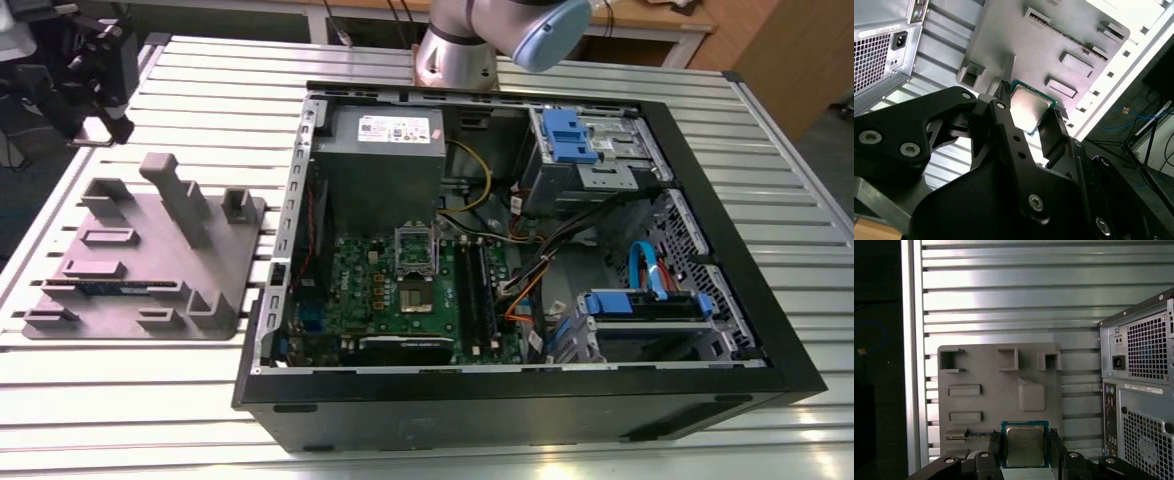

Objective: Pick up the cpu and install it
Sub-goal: 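Pick up the cpu and move it towards the insertion slot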

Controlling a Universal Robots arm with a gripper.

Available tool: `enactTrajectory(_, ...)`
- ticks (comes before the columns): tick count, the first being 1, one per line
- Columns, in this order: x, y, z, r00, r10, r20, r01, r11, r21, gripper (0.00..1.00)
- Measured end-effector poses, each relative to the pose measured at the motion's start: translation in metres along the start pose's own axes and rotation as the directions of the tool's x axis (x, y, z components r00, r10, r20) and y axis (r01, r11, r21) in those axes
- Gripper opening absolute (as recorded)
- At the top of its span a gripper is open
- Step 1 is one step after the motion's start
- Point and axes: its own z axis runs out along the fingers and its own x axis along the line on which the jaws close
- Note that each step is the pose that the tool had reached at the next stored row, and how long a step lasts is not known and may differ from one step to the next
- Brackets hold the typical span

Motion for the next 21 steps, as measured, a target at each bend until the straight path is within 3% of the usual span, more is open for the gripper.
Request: enactTrajectory(21, -0.0396, 0.0023, 0.0012, 1.0000, 0.000, 0.0000, 0.000, 1.0000, 0.0001, 0.47)
